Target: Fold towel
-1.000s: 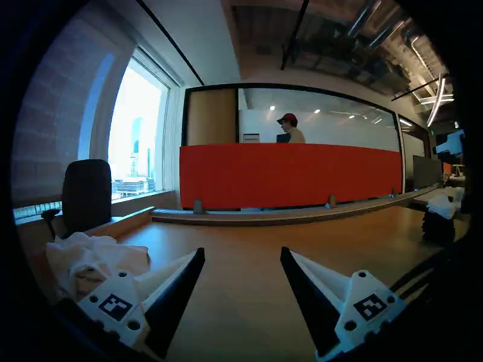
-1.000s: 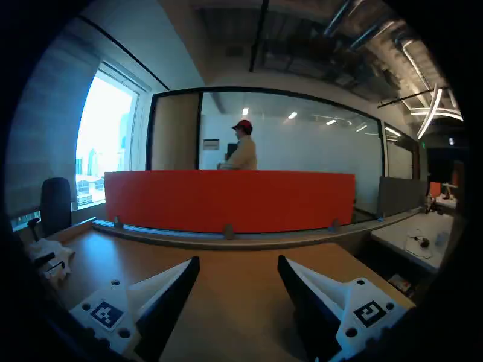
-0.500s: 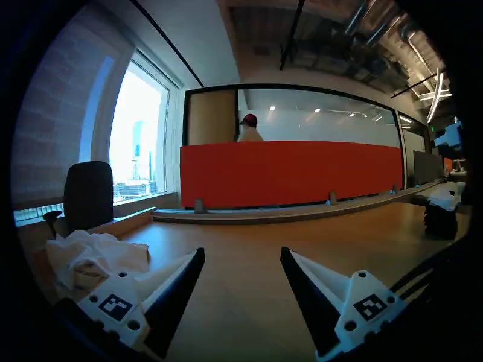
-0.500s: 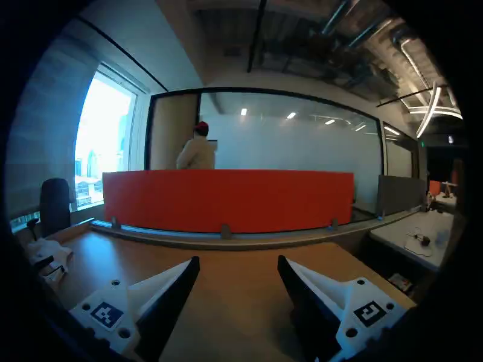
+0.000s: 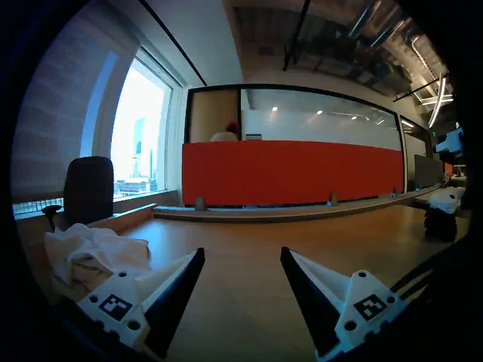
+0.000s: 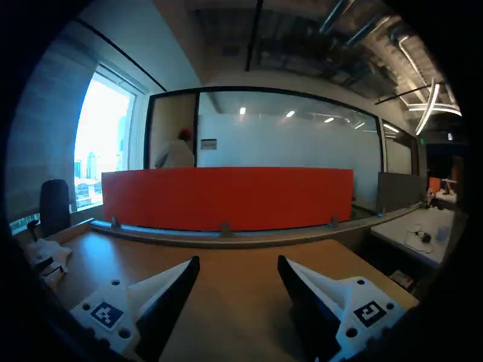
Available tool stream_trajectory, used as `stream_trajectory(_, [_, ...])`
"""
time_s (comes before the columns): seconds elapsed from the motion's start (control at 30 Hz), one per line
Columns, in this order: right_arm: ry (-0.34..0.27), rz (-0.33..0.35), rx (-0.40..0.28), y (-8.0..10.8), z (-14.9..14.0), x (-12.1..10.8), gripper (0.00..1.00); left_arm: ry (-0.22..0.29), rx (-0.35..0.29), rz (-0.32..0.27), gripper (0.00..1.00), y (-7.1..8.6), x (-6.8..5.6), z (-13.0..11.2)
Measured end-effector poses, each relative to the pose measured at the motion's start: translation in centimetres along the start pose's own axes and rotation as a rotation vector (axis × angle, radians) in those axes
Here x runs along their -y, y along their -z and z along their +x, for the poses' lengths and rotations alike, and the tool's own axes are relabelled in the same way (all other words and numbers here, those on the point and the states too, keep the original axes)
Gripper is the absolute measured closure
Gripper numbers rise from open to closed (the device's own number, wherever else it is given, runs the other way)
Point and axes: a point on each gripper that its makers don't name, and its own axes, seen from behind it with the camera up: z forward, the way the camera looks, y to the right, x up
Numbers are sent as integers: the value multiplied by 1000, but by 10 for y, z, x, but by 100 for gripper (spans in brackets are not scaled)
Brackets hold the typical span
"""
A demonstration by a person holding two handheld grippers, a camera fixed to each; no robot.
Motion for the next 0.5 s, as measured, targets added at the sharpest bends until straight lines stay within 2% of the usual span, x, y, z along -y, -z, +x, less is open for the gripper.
stream_trajectory(0.5, [29, 12, -35, -9, 0, -3, 0, 3, 0, 0, 7, 0, 1, -1])
